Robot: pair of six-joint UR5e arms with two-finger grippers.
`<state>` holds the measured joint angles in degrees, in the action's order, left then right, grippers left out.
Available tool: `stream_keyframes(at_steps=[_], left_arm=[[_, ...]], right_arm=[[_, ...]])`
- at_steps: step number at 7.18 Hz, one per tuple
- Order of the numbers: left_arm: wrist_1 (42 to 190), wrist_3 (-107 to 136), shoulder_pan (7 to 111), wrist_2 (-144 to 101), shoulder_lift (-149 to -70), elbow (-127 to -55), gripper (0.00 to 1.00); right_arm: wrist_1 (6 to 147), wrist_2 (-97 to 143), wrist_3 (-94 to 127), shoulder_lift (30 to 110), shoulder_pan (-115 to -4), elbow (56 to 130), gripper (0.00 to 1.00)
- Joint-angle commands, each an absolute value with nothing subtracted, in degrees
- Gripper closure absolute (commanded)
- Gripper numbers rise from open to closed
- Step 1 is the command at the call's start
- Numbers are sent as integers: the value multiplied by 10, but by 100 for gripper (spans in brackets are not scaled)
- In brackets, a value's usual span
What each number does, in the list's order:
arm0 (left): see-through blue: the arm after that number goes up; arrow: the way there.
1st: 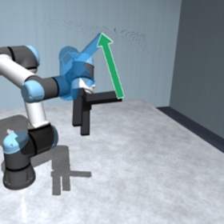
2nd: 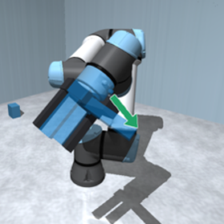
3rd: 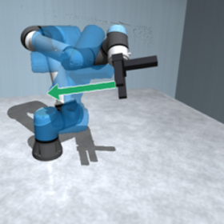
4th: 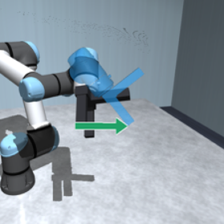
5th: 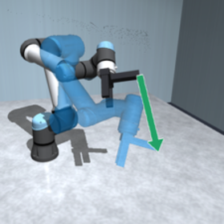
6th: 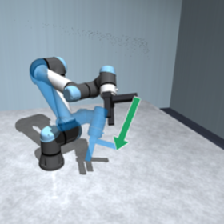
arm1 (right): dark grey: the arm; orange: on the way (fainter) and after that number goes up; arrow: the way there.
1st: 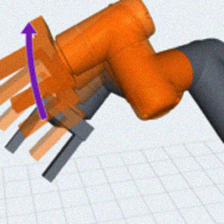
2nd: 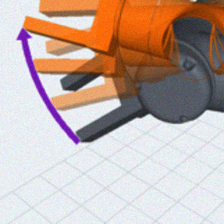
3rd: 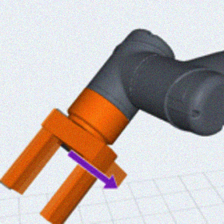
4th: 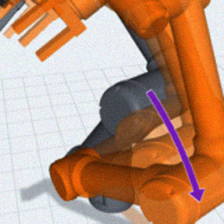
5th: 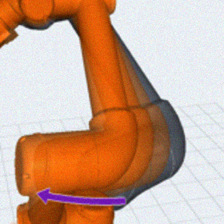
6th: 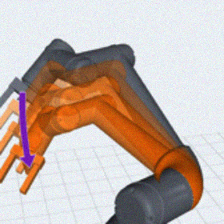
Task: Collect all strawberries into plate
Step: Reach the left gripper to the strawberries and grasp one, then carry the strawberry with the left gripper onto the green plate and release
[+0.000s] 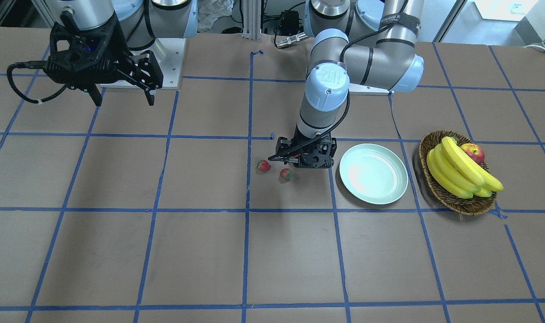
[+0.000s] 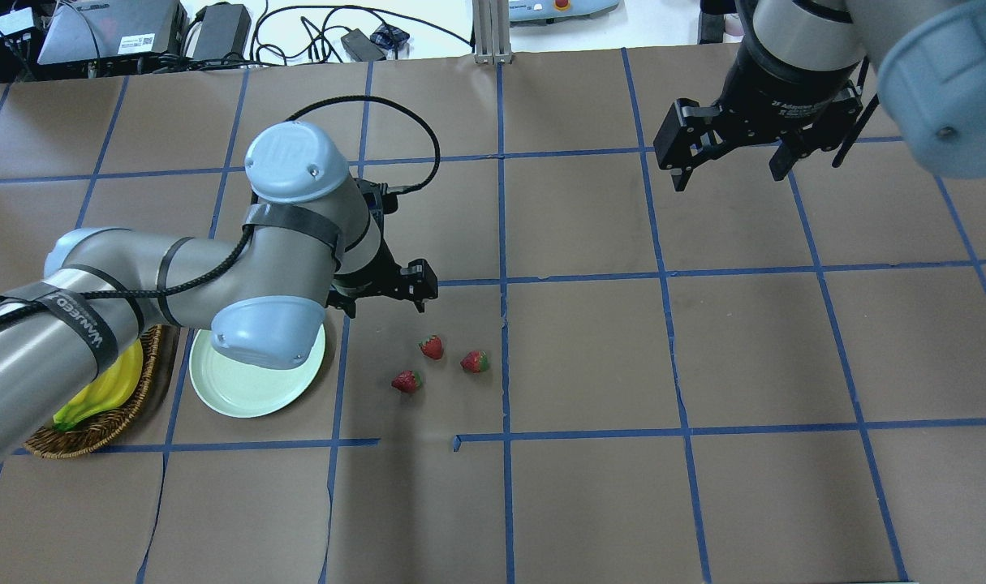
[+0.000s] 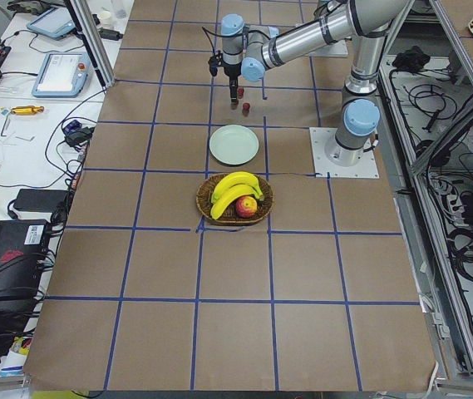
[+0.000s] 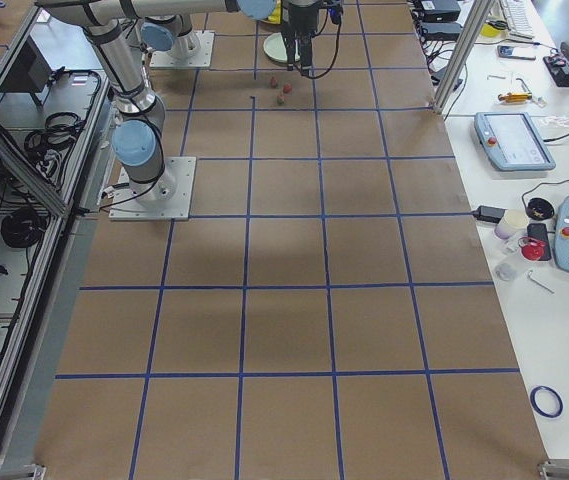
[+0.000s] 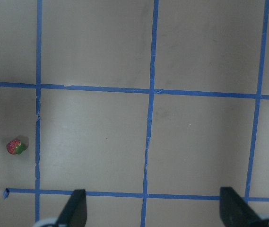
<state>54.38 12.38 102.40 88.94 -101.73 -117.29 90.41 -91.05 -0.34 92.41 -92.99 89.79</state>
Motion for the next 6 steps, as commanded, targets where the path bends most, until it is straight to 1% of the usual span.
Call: stream_keyframes(at_steps=[1,4,5,6], left_arm=[[504,117,1045,891,-1033,-1215,12],[493,99,1045,907,-1056,-1220,13],[493,98,1045,909,-1056,-1223,20],[493,98,1046,909,-1056,-1223,28]], right_arm=[[904,-910,-2,924,-930,897,0],[906,-909,-2,924,-930,898,0],[906,-909,-2,924,-930,898,0],[906,-910,-2,924,-930,898,0]])
